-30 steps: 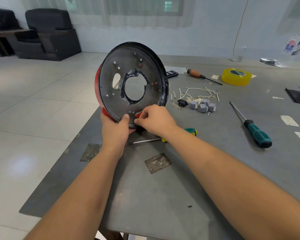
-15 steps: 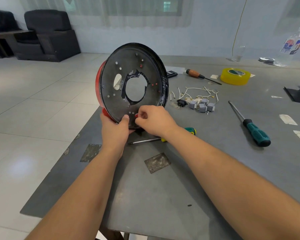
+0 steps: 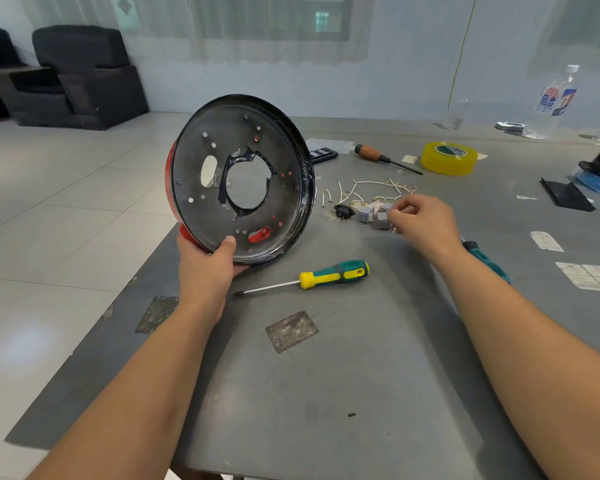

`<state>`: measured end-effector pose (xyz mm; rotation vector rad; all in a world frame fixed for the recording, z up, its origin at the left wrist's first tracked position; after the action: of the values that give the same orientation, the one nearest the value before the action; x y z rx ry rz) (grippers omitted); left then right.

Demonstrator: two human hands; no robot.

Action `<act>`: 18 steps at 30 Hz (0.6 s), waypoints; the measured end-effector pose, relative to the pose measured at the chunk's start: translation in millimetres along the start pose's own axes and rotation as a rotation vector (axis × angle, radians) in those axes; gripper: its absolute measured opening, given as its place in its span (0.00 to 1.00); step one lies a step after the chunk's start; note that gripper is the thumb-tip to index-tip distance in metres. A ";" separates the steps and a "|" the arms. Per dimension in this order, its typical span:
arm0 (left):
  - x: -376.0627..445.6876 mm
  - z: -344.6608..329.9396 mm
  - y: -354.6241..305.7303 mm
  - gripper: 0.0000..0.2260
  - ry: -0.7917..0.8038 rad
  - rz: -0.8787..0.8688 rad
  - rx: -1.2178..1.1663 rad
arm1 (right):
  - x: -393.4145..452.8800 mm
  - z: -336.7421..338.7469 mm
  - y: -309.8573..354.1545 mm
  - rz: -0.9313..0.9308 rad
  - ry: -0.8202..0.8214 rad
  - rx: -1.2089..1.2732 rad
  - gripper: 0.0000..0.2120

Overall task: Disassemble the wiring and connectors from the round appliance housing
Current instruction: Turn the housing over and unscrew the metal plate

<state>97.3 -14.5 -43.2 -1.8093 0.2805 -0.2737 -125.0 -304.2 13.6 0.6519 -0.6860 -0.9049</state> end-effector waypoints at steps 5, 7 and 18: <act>-2.2 -0.7 -1.6 0.29 0.000 -0.003 -0.010 | 2.8 3.4 -35.6 -0.058 -0.065 -0.134 0.05; -3.2 -1.0 -2.6 0.29 0.005 -0.002 -0.005 | 3.0 -0.7 -38.4 -0.055 -0.064 -0.163 0.05; -9.1 -3.7 -8.7 0.27 0.020 -0.015 -0.022 | 1.9 -3.2 -37.8 -0.075 -0.091 -0.202 0.07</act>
<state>87.9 -12.7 -34.2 -1.8316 0.2848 -0.3001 -139.6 -322.6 -16.2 0.4610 -0.6438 -1.0635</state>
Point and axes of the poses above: each hand's wrist, its own x-axis towards the middle knuckle, its own z-axis out of the back of the hand, y = z × x, the point moved 5 cm from there along x, towards the middle knuckle
